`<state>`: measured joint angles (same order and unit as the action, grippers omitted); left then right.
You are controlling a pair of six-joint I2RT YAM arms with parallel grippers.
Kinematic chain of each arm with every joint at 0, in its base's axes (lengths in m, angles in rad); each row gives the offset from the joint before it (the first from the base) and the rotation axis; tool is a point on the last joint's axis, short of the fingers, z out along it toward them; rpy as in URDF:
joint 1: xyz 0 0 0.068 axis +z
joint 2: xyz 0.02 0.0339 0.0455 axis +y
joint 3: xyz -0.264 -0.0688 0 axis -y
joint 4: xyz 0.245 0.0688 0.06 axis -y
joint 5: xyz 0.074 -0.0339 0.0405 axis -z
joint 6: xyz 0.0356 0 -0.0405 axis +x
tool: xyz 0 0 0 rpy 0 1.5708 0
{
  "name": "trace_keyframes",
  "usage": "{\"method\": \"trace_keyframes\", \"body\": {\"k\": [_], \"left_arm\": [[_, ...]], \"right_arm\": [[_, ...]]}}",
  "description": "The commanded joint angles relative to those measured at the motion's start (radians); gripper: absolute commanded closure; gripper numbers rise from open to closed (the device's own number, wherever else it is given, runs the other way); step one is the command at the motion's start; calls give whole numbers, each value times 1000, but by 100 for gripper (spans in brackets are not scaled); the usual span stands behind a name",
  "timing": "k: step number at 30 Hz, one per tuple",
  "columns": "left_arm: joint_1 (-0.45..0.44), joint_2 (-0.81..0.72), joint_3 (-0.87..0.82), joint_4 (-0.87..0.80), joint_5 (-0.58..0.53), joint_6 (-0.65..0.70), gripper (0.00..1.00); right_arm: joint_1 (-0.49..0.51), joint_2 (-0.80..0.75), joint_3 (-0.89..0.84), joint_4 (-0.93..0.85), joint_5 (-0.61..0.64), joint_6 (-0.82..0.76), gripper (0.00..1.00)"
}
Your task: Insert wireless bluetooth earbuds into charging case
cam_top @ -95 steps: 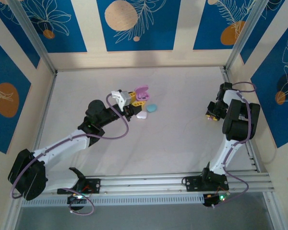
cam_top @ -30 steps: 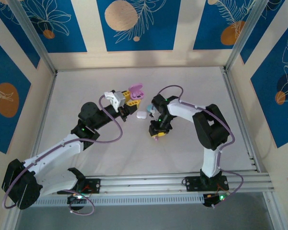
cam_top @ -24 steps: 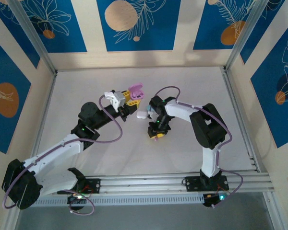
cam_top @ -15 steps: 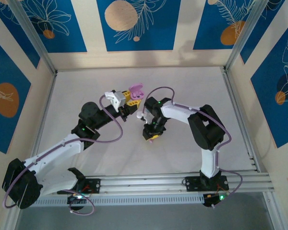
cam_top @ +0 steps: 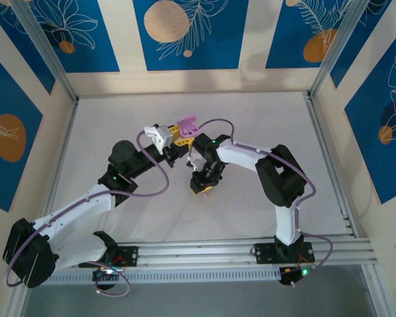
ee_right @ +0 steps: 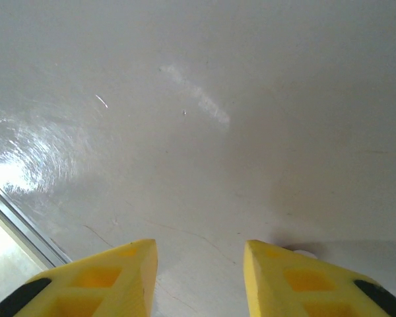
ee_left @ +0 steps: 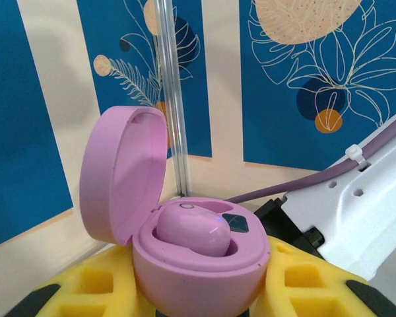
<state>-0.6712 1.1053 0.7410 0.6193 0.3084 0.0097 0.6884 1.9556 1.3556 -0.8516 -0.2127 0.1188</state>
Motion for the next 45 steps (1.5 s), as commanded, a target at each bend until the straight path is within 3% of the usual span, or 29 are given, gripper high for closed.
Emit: {"method": "trace_keyframes", "body": {"k": [1, 15, 25, 45], "left_arm": [[-11, -10, 13, 18, 0, 2, 70], [-11, -12, 11, 13, -5, 3, 70], [-11, -3, 14, 14, -6, -1, 70], [-11, 13, 21, 33, 1, -30, 70]], "right_arm": [[-29, -14, 32, 3, 11, -9, 59], [-40, 77, 19, -11, -32, -56, 59], [-38, -15, -76, -35, -52, -50, 64], [19, -97, -155, -31, -105, 11, 64]]}}
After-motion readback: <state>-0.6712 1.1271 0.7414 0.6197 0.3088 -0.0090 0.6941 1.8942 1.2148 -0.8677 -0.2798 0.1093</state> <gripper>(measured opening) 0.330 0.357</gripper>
